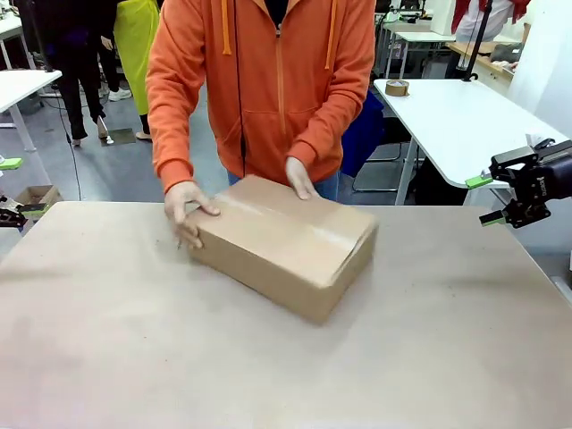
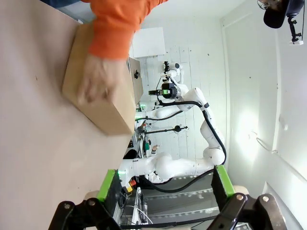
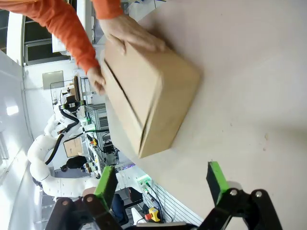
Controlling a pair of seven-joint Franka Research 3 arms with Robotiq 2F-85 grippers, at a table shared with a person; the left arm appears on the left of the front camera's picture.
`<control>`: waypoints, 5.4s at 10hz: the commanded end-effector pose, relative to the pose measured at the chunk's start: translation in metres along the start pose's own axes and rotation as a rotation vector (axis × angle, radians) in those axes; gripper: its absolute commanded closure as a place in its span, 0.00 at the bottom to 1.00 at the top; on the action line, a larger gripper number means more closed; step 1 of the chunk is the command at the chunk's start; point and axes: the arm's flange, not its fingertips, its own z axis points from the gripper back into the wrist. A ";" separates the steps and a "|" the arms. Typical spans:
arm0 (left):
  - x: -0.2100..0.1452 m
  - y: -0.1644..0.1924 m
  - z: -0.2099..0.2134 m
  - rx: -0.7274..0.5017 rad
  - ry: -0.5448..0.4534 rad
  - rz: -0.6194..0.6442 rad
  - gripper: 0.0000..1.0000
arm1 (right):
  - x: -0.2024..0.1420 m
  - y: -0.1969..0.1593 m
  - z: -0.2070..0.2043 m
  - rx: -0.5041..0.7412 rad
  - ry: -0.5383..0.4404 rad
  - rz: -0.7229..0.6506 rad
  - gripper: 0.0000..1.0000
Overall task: Pack the gift set into the box.
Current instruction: Press and hold the closed box until the human finishes sealing it.
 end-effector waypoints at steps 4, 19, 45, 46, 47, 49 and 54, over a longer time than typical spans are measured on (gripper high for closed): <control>-0.004 -0.001 -0.002 0.007 0.000 -0.020 0.00 | -0.001 -0.001 0.001 0.022 -0.007 0.026 0.00; 0.024 -0.066 -0.281 0.036 0.430 -0.759 0.00 | -0.026 0.172 -0.155 0.019 0.152 0.855 0.00; 0.023 0.069 -0.357 0.165 0.312 -1.459 0.00 | 0.045 0.041 -0.311 0.392 -0.096 1.598 0.00; 0.023 0.069 -0.357 0.165 0.312 -1.459 0.00 | 0.045 0.041 -0.311 0.392 -0.096 1.598 0.00; 0.023 0.069 -0.357 0.165 0.312 -1.459 0.00 | 0.045 0.041 -0.311 0.392 -0.096 1.598 0.00; 0.023 0.069 -0.357 0.165 0.312 -1.459 0.00 | 0.045 0.041 -0.311 0.392 -0.096 1.598 0.00; 0.023 0.069 -0.357 0.165 0.312 -1.459 0.00 | 0.045 0.041 -0.311 0.392 -0.096 1.598 0.00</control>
